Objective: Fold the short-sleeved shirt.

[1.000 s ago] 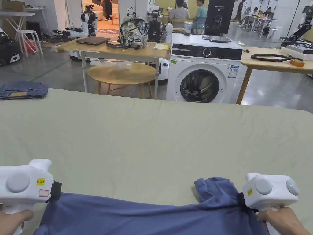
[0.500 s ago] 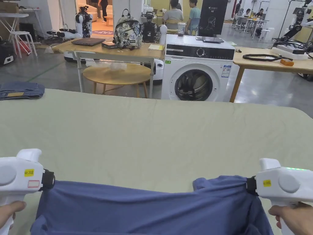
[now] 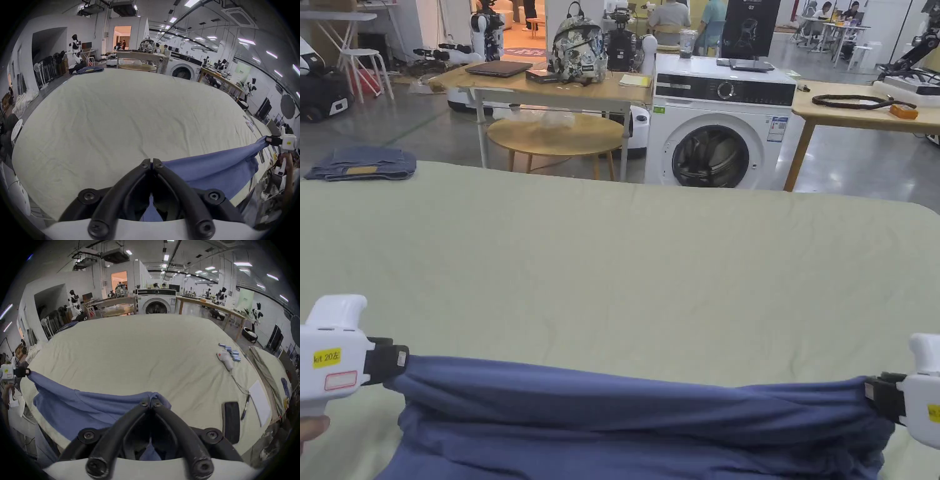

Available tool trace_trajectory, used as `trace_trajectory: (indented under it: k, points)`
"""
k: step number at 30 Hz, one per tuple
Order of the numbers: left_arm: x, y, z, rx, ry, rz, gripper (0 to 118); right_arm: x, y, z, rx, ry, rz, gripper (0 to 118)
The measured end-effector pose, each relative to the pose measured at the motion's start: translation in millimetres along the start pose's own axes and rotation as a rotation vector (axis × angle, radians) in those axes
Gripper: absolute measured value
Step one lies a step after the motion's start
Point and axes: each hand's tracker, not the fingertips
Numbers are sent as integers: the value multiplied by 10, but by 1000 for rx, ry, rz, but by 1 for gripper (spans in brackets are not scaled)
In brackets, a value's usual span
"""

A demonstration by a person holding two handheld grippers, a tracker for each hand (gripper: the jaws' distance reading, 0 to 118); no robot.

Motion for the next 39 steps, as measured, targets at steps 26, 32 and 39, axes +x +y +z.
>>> trace_trajectory:
  k: [26, 32, 39]
  points:
    - [38, -1231, -267, -300, 114, -94, 0, -14, -1308, -423, -336, -83, 14, 5]
    - [195, -1072, -32, -238, 123, -35, 38, -96, -1121, -152, -268, -164, 59, 75]
    - [604, -737, 191, 3, 75, -1, 39, -308, -757, 92, -59, -252, 77, 75]
